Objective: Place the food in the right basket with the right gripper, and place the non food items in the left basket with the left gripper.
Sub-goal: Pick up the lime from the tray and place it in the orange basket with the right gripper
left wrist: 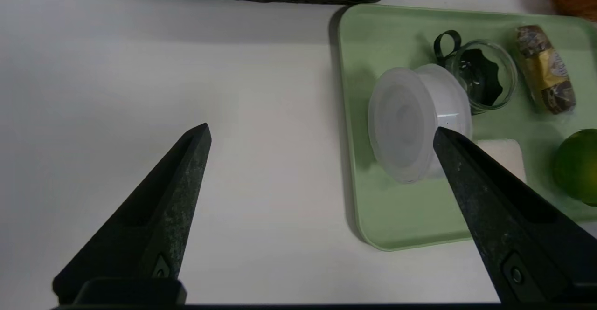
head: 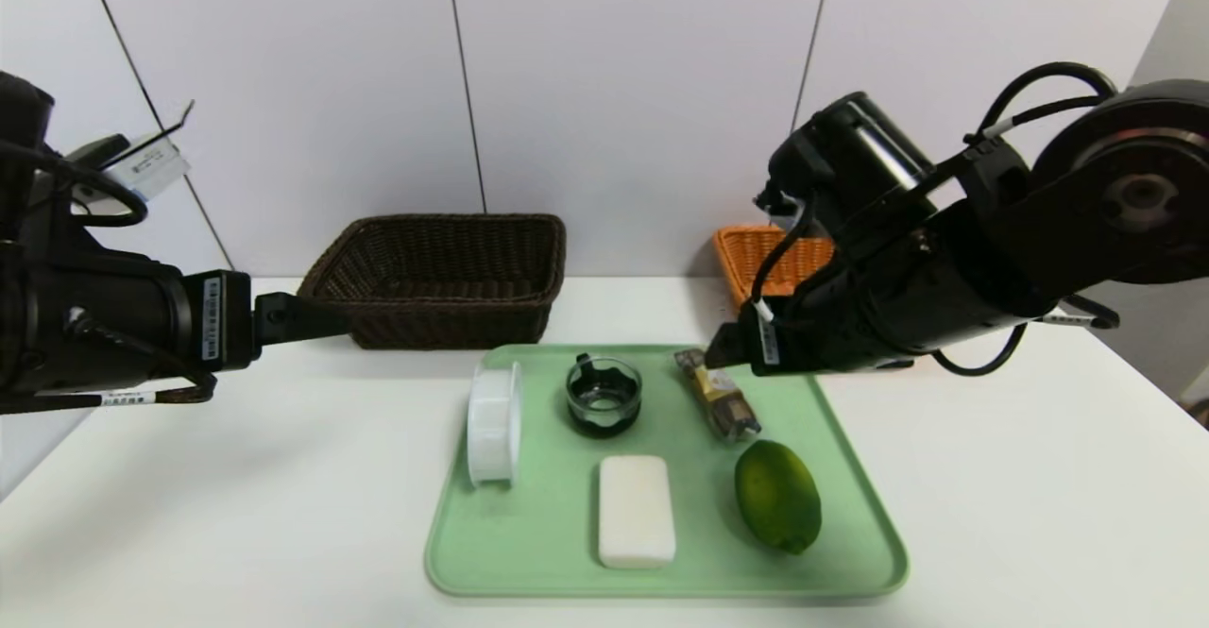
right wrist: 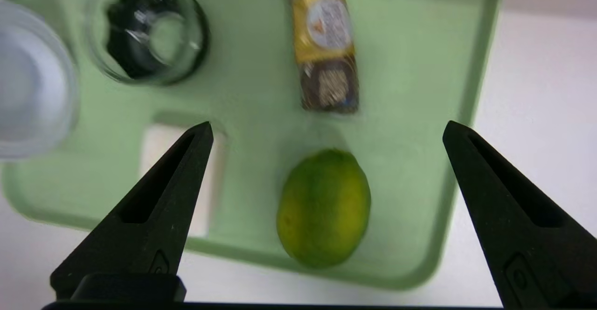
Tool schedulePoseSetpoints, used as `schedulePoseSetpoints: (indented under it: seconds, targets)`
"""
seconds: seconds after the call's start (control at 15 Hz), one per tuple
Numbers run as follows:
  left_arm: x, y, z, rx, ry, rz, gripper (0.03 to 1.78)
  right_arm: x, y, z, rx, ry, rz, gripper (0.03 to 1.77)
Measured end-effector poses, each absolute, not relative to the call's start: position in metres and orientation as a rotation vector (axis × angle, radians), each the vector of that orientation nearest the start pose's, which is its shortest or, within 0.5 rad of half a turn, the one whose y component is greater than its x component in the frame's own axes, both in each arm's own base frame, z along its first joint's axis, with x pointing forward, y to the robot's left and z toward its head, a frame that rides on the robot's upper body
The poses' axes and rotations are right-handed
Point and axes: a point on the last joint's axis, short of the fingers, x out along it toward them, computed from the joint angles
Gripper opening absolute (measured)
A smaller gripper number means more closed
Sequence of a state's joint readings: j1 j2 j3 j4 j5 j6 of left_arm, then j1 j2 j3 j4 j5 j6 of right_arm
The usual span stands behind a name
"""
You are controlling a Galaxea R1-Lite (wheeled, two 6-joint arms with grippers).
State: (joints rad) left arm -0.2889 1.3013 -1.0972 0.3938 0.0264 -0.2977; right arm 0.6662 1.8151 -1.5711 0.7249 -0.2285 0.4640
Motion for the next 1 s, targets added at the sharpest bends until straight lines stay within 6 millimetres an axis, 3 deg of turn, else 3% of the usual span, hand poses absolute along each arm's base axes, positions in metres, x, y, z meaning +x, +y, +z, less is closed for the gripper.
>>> schedulePoseSetpoints:
  seconds: [0.27,1.0]
  targets:
    - [0.179,-0.060,0.265,-0.112,0.704,-0.120,1.69,0.255,0.193,0.226,-0.009,1.080,0.161,1.70]
    - [0.199,-0.077,0.255,-0.103,0.758,-0.148,1.69,0.264,0.203,0.197,0.020,1.298,0.057,1.71]
